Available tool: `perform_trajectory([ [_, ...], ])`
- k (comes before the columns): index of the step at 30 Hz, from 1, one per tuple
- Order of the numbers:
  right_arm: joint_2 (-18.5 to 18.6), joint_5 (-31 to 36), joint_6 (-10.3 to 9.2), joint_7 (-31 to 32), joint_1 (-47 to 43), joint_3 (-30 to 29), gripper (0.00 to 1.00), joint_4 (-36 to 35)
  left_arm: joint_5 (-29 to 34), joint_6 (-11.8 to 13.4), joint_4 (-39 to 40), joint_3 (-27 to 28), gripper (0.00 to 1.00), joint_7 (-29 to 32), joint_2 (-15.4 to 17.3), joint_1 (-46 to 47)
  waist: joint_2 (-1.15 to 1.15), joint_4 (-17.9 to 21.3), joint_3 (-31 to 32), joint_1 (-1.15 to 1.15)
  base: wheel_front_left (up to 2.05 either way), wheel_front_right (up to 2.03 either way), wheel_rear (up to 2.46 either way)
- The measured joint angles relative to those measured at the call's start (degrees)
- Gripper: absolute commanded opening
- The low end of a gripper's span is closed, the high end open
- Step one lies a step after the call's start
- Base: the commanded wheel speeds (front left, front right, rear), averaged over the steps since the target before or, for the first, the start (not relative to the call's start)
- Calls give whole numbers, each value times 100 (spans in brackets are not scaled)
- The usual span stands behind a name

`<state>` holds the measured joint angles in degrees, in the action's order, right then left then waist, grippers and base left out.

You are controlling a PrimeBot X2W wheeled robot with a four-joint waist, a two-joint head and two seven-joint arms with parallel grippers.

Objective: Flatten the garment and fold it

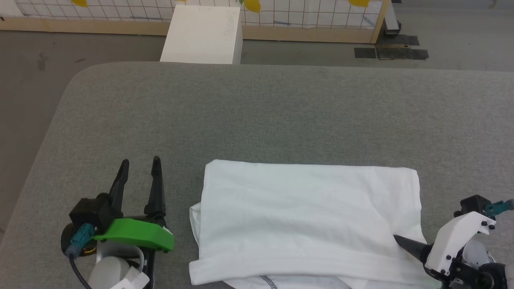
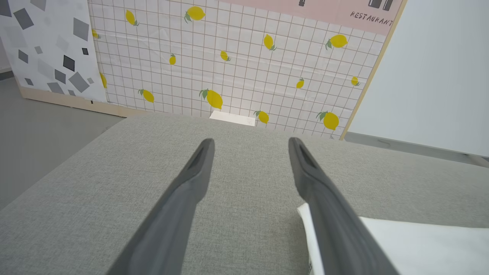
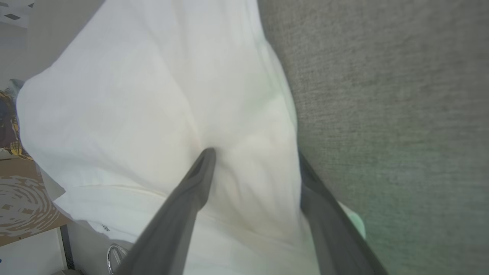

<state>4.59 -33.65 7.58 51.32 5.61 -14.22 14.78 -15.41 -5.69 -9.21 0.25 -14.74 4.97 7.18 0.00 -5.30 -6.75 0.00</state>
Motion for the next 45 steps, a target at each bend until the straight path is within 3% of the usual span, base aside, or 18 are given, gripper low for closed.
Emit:
perform_trajectory([
  [3, -15, 29, 0, 58, -4, 96, 0, -60, 22, -34, -25, 30, 100, 0, -20, 2, 0, -10, 0, 0, 0, 0, 0],
  [13, -204, 450, 2, -216, -98, -287, 0, -259, 43, -90, -38, 93, 100, 0, -99, 3, 0, -4, 31, 0, 0, 0, 0],
  [17, -222, 641, 2, -331, -132, -732, 0, -415, 73, -116, -43, 110, 100, 0, -105, 3, 0, 16, 29, 0, 0, 0, 0],
  [25, -198, 1663, 1, -497, -247, -1809, 0, -931, 87, -133, -44, 125, 100, 0, -135, 3, 0, 68, 1, 0, 0, 0, 0],
  [29, -186, 1950, 1, -488, -333, -1940, 0, -1201, 89, -134, -52, 124, 100, 0, -143, 3, 0, 89, -11, 0, 0, 0, 0],
  [37, -181, 2054, 0, -287, -818, -1006, 0, -2688, 190, -138, -80, 118, 100, 0, -155, 2, 0, 112, 40, 0, 0, 0, 0],
  [45, -123, 2316, 0, 449, -1051, 873, 0, -4411, 198, -140, -120, 58, 100, 0, -162, 2, 0, 64, 95, 0, 0, 0, 0],
])
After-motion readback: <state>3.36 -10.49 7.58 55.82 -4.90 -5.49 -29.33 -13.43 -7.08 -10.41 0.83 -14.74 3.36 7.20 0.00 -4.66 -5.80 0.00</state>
